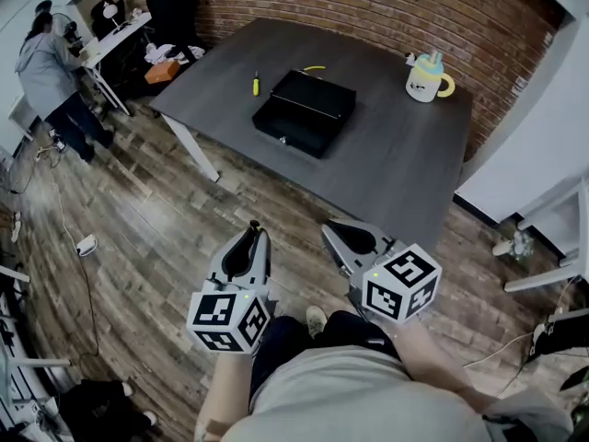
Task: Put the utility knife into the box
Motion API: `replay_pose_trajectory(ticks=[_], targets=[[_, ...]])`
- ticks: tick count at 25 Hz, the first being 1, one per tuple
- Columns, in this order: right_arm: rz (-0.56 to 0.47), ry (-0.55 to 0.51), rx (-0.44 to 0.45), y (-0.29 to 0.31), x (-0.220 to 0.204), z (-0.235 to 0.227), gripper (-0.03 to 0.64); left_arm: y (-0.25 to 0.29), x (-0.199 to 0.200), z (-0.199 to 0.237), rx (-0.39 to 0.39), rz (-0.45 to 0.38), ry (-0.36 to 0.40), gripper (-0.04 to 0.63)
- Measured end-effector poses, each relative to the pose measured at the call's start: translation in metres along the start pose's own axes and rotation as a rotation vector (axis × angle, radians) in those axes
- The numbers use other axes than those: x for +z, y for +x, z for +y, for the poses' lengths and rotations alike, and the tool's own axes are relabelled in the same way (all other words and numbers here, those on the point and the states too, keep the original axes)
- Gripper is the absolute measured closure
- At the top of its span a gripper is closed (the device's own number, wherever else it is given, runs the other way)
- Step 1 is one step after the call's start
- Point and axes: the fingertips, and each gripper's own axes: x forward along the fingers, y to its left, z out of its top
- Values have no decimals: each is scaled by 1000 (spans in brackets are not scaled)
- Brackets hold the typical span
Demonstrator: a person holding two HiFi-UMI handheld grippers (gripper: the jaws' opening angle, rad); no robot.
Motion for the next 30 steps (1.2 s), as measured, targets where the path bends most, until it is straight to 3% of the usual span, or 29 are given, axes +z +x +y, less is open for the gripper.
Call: replay_pose_trajectory(ticks=[7,15,24,30], targets=[[-3,49,-71,16,1,-34,612,45,2,19,-35,29,-3,517],[-34,93,-191,54,15,-87,612,135,18,46,-146,52,20,517],[-80,123,-370,122,65,-151,612,242,62,85,-321,92,102,517],[-117,146,-459,159,86,-182,612,297,82,107,-430,118,234,517]])
